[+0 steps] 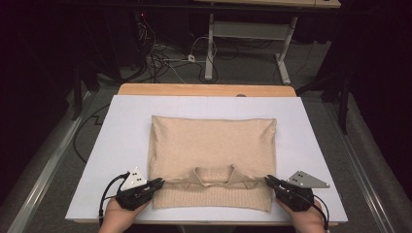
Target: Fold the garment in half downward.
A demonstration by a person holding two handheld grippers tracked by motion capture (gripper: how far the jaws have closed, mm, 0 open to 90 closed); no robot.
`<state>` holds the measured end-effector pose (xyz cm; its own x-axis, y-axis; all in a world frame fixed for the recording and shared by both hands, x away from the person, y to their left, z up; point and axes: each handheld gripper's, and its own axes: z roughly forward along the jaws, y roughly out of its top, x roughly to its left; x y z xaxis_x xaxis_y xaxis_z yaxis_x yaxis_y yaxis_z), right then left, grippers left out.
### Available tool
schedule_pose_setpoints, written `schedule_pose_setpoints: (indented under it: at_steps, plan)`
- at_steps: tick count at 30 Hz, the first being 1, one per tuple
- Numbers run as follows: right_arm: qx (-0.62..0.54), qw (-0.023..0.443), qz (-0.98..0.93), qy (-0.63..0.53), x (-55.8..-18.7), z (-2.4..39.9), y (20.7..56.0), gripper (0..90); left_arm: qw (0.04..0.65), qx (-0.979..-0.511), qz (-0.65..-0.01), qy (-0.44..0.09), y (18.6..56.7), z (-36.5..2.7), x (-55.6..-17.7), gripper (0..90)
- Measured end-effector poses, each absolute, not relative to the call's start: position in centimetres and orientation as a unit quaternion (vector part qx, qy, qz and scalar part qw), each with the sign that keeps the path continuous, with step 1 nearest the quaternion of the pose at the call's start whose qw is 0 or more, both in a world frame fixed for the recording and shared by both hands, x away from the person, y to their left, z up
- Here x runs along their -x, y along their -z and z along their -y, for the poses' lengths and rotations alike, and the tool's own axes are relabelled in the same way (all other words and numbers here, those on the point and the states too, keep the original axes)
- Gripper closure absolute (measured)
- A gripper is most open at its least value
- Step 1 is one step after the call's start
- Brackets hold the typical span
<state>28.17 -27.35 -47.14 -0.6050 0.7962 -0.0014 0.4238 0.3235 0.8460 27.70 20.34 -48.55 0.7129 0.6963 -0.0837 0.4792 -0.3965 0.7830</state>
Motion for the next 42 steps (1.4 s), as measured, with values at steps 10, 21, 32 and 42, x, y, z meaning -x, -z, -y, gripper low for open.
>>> schedule_pose_setpoints:
  at_steps: [10, 21, 32, 42]
  plan:
    - [-0.392, 0.204, -0.783, -0.438, -28.1, 27.2, 47.3, 73.6, 0.429, -0.819, -0.358, -0.130, 48.1, -20.1, -27.6, 66.7]
    - [-0.356, 0.211, -0.786, -0.458, -28.0, 24.5, 45.5, 59.6, 0.446, -0.816, -0.336, -0.150, 46.7, -17.6, -27.2, 48.5]
    - [-0.338, 0.201, -0.815, -0.426, -29.1, 21.8, 46.9, 68.9, 0.422, -0.845, -0.303, -0.130, 48.1, -13.8, -27.8, 58.3]
    - [-0.333, 0.195, -0.820, -0.423, -28.4, 22.4, 47.3, 83.0, 0.423, -0.845, -0.294, -0.144, 48.0, -14.0, -27.3, 80.1]
